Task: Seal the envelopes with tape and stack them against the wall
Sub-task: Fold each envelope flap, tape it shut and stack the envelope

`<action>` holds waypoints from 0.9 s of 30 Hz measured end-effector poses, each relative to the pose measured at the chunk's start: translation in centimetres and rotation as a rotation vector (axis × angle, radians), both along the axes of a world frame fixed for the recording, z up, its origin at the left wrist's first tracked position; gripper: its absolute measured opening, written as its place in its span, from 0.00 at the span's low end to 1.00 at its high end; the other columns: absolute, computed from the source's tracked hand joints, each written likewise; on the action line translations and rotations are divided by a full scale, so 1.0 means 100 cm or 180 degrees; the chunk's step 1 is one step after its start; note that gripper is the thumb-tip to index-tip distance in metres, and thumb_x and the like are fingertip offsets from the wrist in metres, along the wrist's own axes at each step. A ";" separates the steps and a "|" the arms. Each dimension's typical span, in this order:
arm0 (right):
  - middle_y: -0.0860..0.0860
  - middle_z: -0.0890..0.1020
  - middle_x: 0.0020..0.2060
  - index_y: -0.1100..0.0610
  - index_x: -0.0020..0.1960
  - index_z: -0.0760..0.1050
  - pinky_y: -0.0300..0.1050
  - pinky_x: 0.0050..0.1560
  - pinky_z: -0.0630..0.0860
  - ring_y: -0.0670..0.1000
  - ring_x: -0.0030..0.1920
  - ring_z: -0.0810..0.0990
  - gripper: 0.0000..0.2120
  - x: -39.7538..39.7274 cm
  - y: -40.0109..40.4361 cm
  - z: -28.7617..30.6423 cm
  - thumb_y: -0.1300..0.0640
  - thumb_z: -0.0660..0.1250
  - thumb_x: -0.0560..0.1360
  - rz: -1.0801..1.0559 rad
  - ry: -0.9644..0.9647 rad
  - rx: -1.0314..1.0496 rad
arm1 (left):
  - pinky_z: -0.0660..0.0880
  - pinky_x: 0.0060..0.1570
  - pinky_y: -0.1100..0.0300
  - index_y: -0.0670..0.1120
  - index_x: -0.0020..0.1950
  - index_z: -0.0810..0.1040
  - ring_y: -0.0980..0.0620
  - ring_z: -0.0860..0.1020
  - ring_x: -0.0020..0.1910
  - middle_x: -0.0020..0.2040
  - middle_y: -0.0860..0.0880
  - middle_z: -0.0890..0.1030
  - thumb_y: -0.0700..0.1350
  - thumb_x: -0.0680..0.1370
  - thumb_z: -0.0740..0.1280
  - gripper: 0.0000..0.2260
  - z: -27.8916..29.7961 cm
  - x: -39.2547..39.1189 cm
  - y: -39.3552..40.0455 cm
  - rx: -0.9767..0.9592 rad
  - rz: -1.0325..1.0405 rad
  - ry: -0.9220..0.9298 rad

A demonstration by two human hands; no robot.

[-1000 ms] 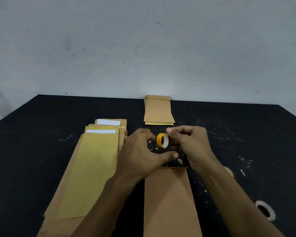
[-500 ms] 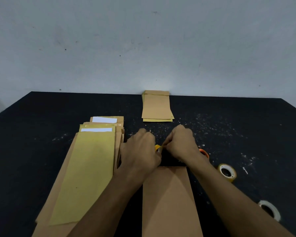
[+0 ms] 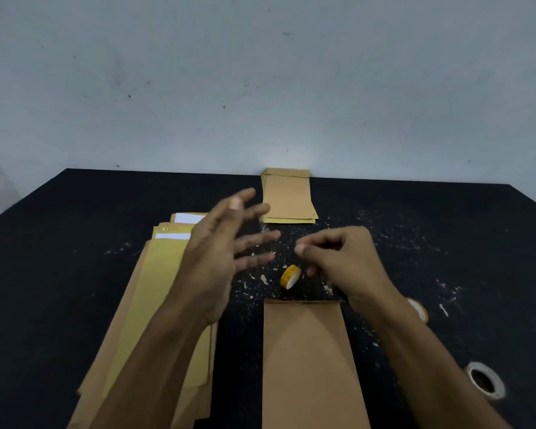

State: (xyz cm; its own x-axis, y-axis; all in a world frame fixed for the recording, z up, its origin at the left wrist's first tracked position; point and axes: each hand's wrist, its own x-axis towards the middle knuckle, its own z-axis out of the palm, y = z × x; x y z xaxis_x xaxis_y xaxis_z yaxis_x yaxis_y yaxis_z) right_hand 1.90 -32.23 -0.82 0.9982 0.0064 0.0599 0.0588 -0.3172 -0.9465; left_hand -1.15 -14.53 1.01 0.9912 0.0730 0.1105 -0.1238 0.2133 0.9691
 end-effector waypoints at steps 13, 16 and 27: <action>0.51 0.85 0.32 0.58 0.38 0.85 0.35 0.27 0.72 0.41 0.30 0.80 0.04 -0.034 0.026 0.023 0.59 0.78 0.70 -0.0097 0.0302 0.1318 | 0.81 0.53 0.44 0.52 0.73 0.68 0.44 0.81 0.61 0.66 0.51 0.80 0.60 0.79 0.51 0.26 -0.002 -0.021 -0.014 -0.0993 -0.0363 -0.0073; 0.50 0.85 0.31 0.61 0.39 0.84 0.34 0.27 0.73 0.41 0.30 0.80 0.05 -0.036 0.026 0.022 0.61 0.78 0.68 -0.0230 0.0226 0.1430 | 0.80 0.54 0.40 0.52 0.73 0.68 0.42 0.80 0.62 0.66 0.50 0.79 0.61 0.78 0.52 0.26 -0.003 -0.022 -0.015 -0.1136 -0.0395 -0.0038; 0.52 0.83 0.34 0.58 0.39 0.81 0.39 0.32 0.74 0.46 0.36 0.80 0.05 -0.037 0.023 0.019 0.61 0.75 0.71 0.0011 0.0286 0.1612 | 0.73 0.66 0.45 0.53 0.75 0.65 0.44 0.79 0.63 0.67 0.50 0.79 0.56 0.80 0.53 0.23 -0.004 -0.027 -0.014 -0.0696 -0.0423 -0.0291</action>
State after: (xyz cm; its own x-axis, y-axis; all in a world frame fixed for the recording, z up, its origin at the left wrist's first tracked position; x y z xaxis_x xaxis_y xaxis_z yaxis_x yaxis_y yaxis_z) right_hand -1.84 -29.98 1.09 0.9996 0.0023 -0.0298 -0.0297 0.1824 -0.9828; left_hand -3.85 -15.95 0.58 0.9803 -0.0251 0.1958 -0.1655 0.4366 0.8843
